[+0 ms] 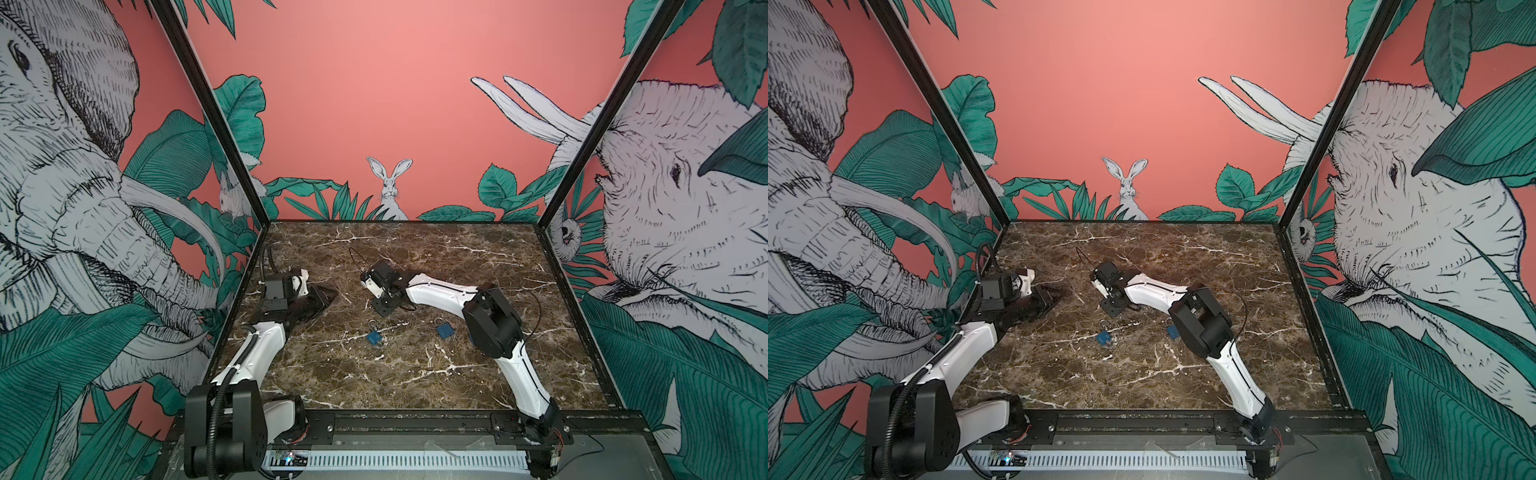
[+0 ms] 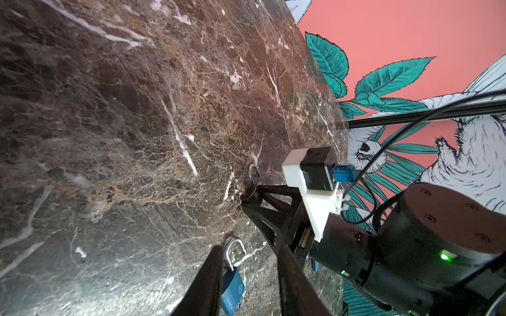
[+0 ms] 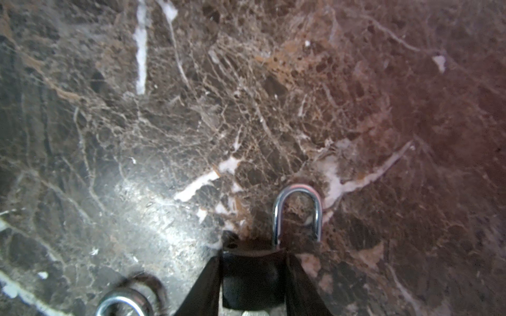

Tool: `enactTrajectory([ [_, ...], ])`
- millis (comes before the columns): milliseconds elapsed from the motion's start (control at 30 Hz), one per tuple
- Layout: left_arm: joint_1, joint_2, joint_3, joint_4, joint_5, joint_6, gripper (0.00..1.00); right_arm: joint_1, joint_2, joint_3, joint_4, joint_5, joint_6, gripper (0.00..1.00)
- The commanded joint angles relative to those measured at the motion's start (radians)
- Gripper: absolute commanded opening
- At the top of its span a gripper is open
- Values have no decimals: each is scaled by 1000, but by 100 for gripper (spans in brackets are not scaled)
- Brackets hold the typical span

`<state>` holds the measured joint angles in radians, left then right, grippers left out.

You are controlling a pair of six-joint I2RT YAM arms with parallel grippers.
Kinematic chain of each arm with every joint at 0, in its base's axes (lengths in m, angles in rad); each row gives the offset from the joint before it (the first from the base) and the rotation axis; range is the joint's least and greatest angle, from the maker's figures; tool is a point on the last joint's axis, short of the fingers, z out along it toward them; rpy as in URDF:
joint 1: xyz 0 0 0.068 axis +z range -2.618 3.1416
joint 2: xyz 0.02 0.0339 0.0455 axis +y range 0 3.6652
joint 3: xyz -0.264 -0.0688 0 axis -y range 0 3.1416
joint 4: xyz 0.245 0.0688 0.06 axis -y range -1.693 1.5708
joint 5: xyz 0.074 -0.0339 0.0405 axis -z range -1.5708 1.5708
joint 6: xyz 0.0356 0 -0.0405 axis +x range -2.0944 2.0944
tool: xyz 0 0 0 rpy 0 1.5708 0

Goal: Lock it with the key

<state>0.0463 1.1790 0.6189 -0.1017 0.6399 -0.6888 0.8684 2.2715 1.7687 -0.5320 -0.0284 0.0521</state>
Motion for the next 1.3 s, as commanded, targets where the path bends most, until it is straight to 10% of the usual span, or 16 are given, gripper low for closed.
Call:
enactTrajectory([
  [0, 12, -19, -14, 17, 15, -6, 36, 11, 36, 18, -38, 28, -7, 37],
  [633, -5, -58, 40, -85, 47, 48, 36, 16, -215, -169, 77, -18, 54, 18],
  [1267, -345, 146, 264, -110, -73, 47, 36, 17, -590, -434, 70, 7, 91, 18],
])
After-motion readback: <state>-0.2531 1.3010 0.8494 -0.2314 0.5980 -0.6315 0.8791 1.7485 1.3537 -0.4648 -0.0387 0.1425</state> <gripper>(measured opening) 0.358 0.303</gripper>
